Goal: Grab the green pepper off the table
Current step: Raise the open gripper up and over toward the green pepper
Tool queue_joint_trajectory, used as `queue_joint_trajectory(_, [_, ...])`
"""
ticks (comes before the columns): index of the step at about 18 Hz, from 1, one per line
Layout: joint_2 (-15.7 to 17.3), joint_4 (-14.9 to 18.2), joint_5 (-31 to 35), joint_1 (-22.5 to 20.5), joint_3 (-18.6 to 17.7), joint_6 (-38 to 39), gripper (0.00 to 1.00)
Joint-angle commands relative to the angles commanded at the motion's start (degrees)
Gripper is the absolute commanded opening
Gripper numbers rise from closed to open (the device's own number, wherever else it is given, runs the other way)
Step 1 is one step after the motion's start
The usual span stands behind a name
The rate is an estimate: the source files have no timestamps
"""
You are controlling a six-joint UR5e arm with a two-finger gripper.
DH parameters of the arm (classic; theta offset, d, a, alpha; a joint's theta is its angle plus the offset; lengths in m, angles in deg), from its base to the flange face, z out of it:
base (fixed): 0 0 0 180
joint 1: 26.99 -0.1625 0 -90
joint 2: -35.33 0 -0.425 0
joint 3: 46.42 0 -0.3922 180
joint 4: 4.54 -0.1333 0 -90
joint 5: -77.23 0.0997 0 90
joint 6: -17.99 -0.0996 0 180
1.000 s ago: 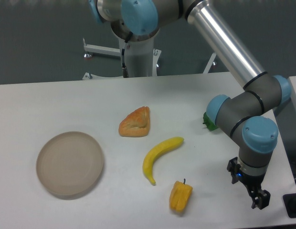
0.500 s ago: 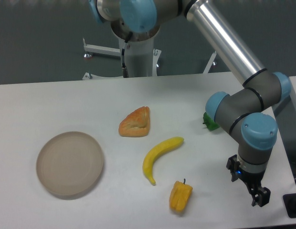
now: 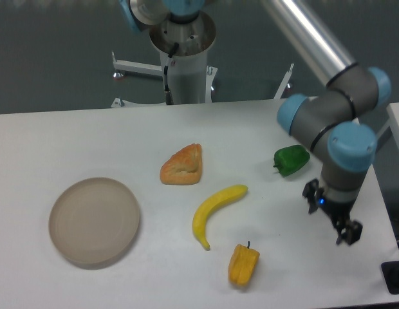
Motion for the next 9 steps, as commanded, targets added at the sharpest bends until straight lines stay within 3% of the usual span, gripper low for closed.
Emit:
queue_joint_trajectory(2, [2.3, 1.9, -0.2, -2.0, -2.9, -3.9, 1.00])
queue_joint_trajectory(4, [4.1, 1.9, -0.6, -4.1, -6.8, -6.7, 1.00])
queue_joint_trajectory(9, [6.2, 2.0, -3.4, -8.4, -12.3, -10.7, 1.00])
